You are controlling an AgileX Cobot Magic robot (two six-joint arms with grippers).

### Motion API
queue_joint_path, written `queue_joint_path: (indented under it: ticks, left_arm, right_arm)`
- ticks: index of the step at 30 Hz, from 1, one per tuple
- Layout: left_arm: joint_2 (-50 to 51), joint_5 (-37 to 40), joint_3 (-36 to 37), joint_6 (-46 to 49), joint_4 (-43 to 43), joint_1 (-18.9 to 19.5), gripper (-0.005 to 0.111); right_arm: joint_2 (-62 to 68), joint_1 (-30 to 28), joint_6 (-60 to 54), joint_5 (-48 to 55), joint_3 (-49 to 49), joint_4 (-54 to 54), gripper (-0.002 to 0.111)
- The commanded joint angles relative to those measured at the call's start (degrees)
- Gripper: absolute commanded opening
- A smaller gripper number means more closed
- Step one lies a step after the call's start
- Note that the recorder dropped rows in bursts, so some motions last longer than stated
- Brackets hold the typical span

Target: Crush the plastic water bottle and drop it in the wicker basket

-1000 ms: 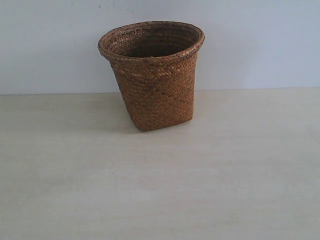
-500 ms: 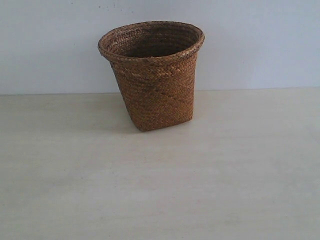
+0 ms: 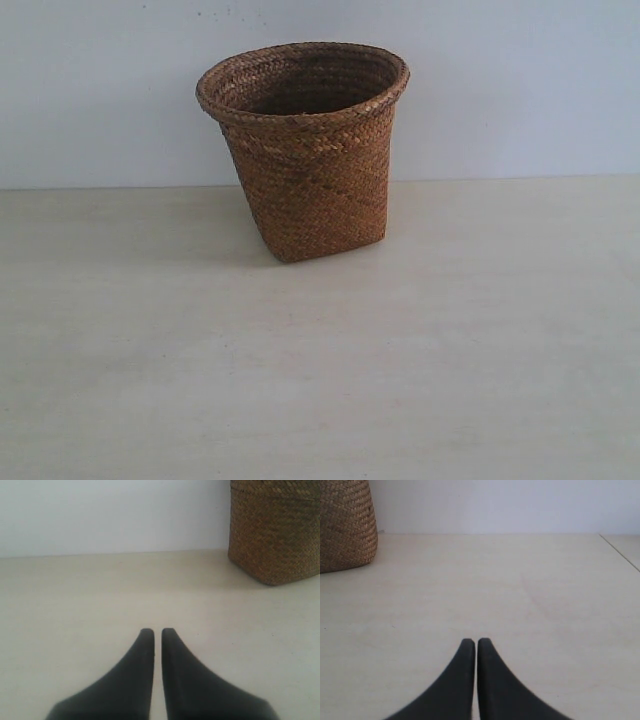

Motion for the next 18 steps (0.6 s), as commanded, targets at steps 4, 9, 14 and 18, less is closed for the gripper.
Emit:
queue_joint_path:
  ticks: [4, 9, 14, 18]
  left_arm:
    - [-0.2, 0.0, 0.2, -0.7, -0.1, 0.2, 0.004]
    - [-0.2, 0.0, 0.2, -0.7, -0.1, 0.2, 0.004]
    - [-0.2, 0.0, 0.2, -0.7, -0.1, 0.2, 0.004]
    - [-0.2, 0.0, 0.2, -0.7, -0.1, 0.2, 0.004]
  right_arm:
    - [-0.4, -0.2, -0.1, -0.2, 0.0, -0.6, 0.0]
    - [-0.4, -0.2, -0.1, -0.2, 0.0, -0.6, 0.0]
    - [-0.4, -0.2, -0.1, -0.2, 0.0, -0.6, 0.0]
    - [-0.4, -0.2, -0.1, -0.4, 0.0, -0.6, 0.0]
